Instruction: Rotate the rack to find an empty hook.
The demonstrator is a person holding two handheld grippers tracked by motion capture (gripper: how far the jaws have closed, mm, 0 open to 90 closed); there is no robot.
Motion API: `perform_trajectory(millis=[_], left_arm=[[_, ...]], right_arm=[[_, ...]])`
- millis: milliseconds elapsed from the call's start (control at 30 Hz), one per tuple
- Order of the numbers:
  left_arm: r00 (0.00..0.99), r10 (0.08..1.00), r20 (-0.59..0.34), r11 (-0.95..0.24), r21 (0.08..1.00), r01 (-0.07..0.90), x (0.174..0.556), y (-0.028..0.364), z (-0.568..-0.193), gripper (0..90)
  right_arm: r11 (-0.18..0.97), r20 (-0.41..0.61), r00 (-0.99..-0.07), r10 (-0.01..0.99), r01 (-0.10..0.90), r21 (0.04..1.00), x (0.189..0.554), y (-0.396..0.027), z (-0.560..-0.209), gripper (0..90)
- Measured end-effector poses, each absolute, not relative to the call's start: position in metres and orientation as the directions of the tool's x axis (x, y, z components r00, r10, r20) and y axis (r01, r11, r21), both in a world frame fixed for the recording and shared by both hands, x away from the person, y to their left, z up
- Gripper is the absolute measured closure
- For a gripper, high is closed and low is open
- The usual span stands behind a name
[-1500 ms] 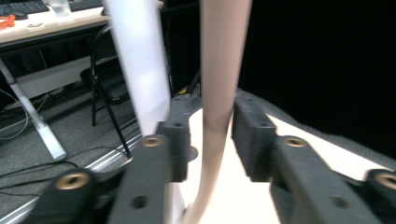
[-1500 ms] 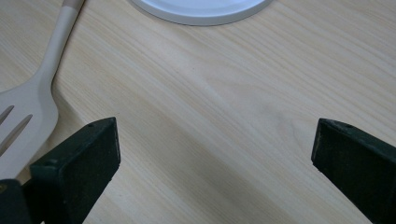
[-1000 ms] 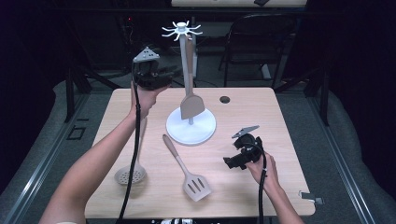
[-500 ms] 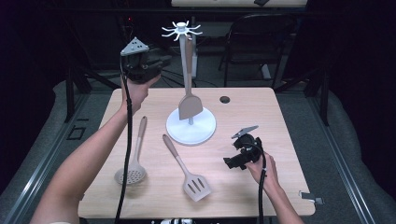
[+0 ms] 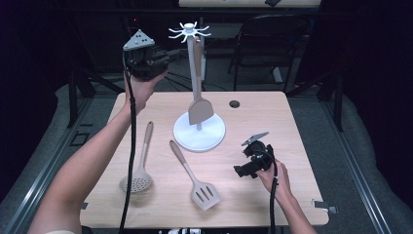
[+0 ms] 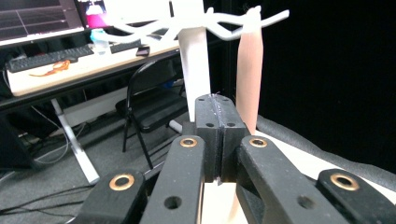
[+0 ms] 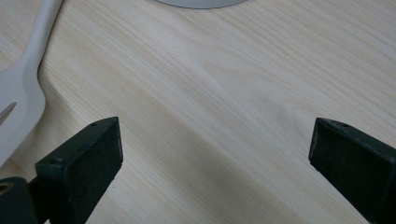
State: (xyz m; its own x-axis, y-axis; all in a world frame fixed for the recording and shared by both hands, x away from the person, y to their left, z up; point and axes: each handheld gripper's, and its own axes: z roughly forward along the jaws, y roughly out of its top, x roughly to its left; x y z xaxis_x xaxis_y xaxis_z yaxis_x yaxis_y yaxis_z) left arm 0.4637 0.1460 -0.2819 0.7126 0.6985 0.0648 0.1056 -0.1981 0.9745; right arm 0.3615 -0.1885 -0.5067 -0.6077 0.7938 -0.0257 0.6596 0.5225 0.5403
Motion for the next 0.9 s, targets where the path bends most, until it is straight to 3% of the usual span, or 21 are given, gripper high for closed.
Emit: perform_trajectory(millis=[600,900], left_arm=[[0.698,0.71,0.091,-0.187,0.98,0.062,0.463,0.142,-0.264,90.0],[0.657,0.749,0.084,-0.187,0.979,0.087,0.475,0.144,-0.259,90.0]], right_arm=[[0.517,-0.019,-0.609,0.793,0.656,0.55,0.362,-0.186,-0.508,3.1],[0.542,-0.042,-0.618,0.785,0.653,0.529,0.362,-0.187,-0.506,3.6]])
